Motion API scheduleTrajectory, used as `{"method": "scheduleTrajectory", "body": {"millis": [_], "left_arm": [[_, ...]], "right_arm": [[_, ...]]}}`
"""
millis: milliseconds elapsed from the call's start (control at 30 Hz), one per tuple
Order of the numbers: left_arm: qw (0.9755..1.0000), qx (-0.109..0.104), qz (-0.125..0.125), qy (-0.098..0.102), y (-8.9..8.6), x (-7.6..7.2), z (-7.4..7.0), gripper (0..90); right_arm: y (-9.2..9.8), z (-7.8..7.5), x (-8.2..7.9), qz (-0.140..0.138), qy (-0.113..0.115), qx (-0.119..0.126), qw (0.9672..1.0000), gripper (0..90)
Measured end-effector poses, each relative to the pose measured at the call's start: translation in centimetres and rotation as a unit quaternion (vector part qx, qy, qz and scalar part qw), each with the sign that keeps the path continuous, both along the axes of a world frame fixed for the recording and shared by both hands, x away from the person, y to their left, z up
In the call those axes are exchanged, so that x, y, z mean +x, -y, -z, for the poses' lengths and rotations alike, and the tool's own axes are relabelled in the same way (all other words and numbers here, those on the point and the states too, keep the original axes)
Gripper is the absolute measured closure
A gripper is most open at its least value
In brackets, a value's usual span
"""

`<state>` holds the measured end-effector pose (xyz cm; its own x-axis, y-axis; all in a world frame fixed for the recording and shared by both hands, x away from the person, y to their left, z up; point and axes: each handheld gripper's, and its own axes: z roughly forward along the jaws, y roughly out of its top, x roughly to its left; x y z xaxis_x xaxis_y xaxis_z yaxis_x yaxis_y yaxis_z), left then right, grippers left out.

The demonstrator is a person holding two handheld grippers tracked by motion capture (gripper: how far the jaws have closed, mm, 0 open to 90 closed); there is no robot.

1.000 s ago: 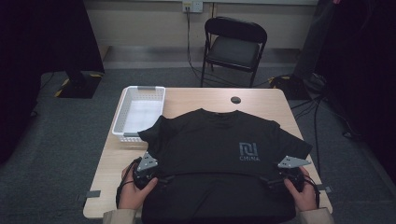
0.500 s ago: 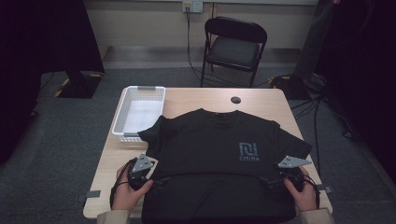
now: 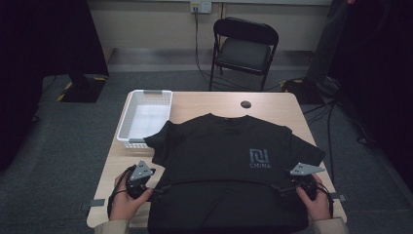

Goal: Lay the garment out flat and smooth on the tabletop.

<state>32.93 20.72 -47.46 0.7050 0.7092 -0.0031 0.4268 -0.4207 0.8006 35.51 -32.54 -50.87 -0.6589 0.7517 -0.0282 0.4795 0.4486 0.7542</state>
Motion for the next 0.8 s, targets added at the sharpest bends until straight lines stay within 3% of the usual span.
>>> {"method": "scheduleTrajectory", "body": {"millis": [800], "left_arm": [[0.9999, -0.002, -0.013, 0.0, -2.2, -0.2, 0.3, 15.6]], "right_arm": [[0.0, 0.0, 0.0, 0.0, 0.0, 0.0, 1.0, 10.0]]}}
